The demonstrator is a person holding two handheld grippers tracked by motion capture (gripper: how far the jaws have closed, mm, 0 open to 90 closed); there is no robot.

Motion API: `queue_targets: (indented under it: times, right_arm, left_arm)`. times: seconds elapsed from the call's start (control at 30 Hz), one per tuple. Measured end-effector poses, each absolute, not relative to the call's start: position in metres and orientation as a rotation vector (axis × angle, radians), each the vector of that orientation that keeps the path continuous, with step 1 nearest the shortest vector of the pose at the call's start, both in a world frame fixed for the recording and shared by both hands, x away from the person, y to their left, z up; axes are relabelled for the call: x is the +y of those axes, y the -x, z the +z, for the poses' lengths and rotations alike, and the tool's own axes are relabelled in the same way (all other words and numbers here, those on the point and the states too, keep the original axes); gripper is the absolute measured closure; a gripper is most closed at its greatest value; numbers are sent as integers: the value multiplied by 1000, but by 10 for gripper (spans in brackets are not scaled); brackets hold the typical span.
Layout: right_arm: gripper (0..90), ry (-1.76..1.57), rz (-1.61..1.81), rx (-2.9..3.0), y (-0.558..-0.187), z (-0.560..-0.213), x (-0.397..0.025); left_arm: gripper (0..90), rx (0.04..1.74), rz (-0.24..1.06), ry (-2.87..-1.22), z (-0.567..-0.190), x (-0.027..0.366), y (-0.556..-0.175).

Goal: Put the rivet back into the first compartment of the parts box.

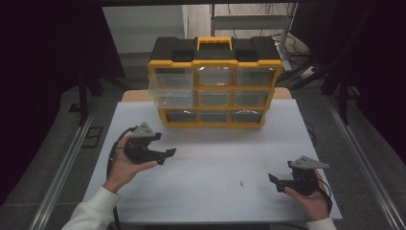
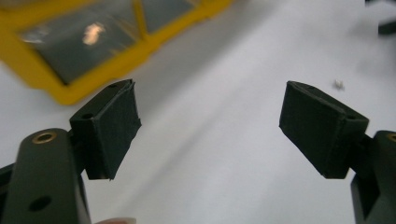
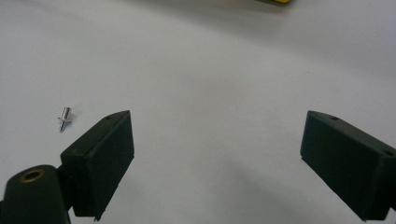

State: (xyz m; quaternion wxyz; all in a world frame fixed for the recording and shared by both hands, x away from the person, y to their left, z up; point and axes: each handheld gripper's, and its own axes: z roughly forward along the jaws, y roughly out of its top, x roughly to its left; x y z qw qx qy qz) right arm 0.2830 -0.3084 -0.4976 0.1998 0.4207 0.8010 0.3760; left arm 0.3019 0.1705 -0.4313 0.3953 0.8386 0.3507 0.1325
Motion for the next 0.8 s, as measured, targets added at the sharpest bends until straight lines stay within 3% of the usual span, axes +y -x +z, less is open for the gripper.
queue_targets:
  times: [0.8]
  right_arm:
    - [103,-1169,1057,2244,-283,-497,-310]
  left_arm:
    - [204,586,125,-2371,-499,2,-300]
